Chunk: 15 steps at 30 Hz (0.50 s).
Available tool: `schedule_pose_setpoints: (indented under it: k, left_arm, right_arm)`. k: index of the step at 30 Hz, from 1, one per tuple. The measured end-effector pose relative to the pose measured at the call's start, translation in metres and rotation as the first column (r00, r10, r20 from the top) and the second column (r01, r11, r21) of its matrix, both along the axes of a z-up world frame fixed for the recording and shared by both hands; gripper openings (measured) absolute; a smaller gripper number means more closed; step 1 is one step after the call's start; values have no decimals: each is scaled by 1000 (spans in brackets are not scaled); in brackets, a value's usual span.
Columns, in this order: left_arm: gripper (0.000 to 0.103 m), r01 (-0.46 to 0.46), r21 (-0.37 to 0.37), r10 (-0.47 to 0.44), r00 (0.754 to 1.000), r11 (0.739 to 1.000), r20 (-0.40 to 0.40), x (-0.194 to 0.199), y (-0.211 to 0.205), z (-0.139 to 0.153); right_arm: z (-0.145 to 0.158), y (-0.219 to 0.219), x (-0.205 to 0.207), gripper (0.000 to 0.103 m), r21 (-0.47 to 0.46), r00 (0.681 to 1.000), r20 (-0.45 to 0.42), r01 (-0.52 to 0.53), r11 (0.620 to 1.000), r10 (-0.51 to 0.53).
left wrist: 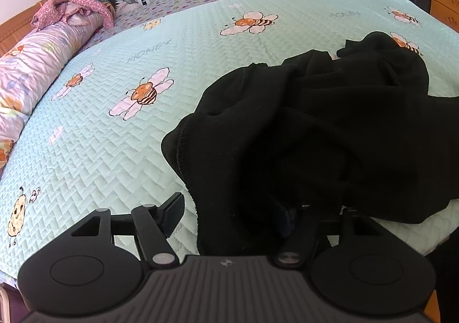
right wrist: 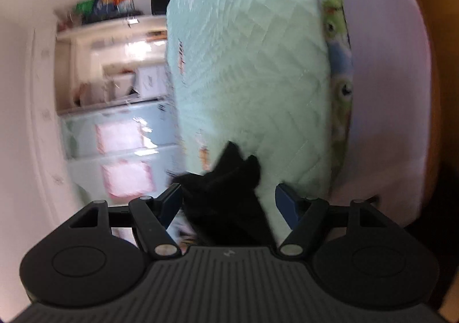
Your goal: Fold clothes
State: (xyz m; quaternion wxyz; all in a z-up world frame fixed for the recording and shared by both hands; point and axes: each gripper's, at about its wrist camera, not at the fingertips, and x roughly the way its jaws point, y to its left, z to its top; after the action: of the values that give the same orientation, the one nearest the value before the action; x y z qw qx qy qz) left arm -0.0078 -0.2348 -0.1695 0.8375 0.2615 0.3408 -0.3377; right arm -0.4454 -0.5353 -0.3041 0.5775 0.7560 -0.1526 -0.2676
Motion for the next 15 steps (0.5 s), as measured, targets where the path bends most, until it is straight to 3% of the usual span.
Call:
schedule_pose_setpoints:
  k: [4,6,11,15]
  left_arm:
    - [68,-3,-1,3,1000,1000,-2,0,1,0]
    - [68,-3,1,3,1000,1000,-2,0,1,0]
    - [68,-4,5,4,1000,1000,-1,-1,1,-1]
    - [68,-5,8,5,1000,1000,1,-1,0,-1]
  right_arm:
    - [5,0,1,77,-26,1000,21,17,1000,-17]
    - [-1,-3,3,80,21,1000,20,17,1000,-18]
    - [-21,-20,25,80,107,993,112,24,994,-36]
    - [-11,-35,35,80,114,996,75,30,993,-39]
